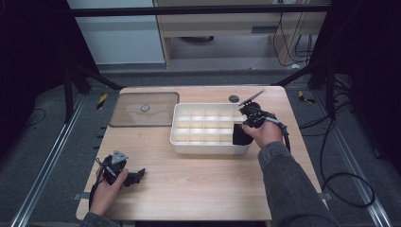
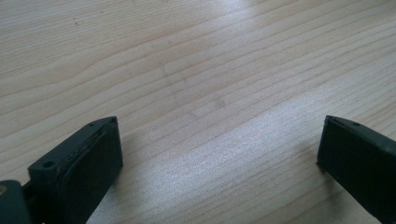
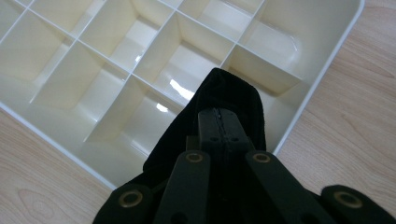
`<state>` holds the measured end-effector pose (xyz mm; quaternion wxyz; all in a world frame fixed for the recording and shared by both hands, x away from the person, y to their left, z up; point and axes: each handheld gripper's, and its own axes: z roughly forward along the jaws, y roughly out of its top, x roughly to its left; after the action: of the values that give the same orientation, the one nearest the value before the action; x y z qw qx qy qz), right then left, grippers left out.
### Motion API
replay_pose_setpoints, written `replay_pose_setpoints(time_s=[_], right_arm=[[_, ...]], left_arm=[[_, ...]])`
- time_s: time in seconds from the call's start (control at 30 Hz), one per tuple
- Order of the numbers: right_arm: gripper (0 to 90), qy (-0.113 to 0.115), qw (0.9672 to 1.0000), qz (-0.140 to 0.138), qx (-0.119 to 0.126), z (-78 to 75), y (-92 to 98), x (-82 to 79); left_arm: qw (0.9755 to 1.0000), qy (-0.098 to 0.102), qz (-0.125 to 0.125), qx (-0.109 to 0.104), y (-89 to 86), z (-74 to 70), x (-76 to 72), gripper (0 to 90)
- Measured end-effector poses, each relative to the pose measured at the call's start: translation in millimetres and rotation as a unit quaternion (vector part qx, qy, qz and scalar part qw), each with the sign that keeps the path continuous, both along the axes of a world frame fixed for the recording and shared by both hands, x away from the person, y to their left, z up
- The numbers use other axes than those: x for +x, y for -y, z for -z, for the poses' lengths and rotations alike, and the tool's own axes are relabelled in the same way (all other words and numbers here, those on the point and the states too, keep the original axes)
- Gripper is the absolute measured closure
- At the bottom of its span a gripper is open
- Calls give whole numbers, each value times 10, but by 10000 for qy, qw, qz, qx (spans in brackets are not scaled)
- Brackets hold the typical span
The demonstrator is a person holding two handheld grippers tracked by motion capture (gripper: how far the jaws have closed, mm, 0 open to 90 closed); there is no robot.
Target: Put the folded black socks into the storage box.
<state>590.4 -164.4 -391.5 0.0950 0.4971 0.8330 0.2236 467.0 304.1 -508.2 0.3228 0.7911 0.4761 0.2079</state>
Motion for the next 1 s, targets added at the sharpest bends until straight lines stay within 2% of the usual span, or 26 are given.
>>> replay_pose_setpoints(time_s=[0.73, 1.0], right_arm=[[900, -94, 9999, -23, -131, 102, -5, -4], [900, -59, 9999, -25, -81, 160, 22, -32]], left_arm=[[10000, -6, 27, 9, 5, -1, 0, 0], [10000, -7, 35, 10, 6, -2, 0, 0]])
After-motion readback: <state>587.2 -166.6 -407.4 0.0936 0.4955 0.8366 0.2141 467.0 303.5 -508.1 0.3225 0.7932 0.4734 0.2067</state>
